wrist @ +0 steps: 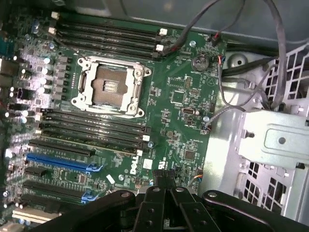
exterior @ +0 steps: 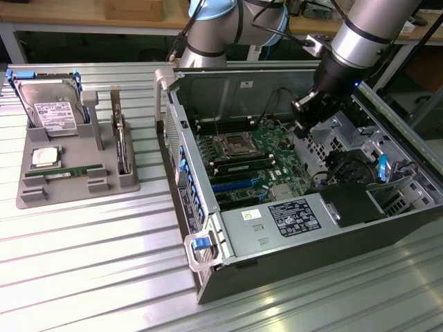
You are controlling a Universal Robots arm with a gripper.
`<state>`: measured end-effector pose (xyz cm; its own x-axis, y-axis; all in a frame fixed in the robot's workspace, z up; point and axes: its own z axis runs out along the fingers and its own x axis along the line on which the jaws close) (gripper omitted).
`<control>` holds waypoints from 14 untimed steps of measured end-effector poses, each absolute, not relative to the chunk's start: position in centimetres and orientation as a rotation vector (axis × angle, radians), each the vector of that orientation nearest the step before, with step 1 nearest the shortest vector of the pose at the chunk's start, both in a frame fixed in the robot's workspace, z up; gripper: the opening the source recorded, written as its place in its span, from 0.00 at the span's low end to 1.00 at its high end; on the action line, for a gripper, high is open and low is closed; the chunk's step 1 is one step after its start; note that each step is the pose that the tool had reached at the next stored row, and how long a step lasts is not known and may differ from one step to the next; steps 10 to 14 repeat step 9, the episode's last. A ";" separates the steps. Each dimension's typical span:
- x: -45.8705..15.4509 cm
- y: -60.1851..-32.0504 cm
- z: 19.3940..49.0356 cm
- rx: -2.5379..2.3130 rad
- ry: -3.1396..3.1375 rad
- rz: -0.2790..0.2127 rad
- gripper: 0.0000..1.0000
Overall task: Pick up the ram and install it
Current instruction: 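Press down the ram until it locks into place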
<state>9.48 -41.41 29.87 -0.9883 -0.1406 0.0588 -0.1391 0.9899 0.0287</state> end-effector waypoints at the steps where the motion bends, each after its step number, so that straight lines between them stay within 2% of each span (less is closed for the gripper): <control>1: 9.5 -41.4 29.8 0.167 -3.077 -0.039 0.10; 14: 9.5 -41.4 29.8 0.070 -3.081 -0.041 0.10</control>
